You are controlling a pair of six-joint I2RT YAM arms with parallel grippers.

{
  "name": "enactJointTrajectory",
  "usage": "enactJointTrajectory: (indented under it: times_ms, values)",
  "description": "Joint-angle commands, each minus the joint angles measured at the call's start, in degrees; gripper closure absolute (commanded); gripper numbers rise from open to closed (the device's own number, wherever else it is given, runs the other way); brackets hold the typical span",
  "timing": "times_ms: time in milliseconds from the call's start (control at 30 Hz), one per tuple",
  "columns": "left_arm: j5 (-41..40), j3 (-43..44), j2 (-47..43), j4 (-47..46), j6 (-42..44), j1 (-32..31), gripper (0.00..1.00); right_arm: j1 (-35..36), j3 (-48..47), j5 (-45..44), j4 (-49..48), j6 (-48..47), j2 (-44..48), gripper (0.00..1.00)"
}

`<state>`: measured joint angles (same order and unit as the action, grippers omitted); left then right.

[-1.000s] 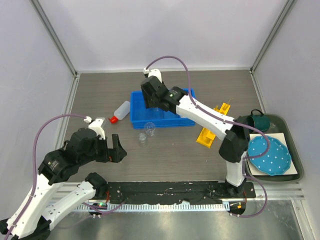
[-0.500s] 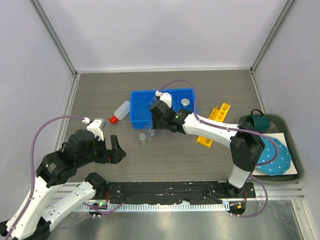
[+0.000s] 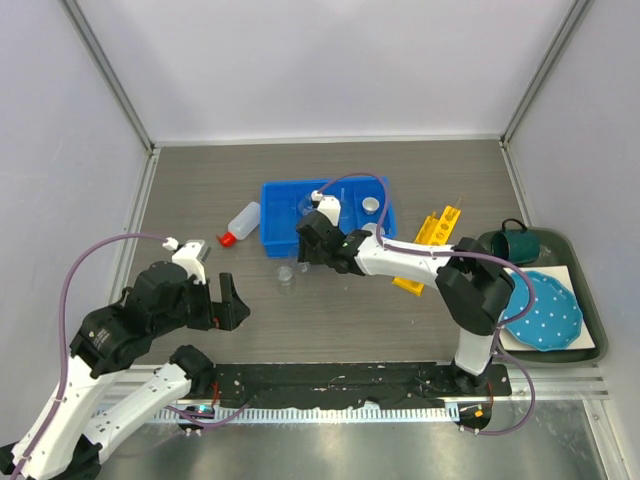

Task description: Organize the chemistry lab equipment

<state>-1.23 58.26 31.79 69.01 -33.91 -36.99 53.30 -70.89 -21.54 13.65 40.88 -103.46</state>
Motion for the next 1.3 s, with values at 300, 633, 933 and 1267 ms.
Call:
enactJointTrajectory:
  times_ms: [300,633,933,1267]
  values:
    - [-0.4,0.9,-0.9,0.8,0.9,0.3,0.00,0.3,-5.1,1.3,-1.3,2.3,-5.5,0.70]
    - [-0.3,0.9,-1.0,0.9,0.9,0.3,0.00,0.3,-5.0,1.2,1.9,0.8,-3.4,0.99]
    - [-0.3,0.9,-0.5,0.2,1.0,0.3,0.00,1.0,-1.4,0.7,10.1,-3.0,6.9,0.99]
    - [0.9,-0.6,1.0,-2.8,0.9,0.3,0.00,0.4,-3.7,-7.0,19.4,-8.1,18.6,0.99]
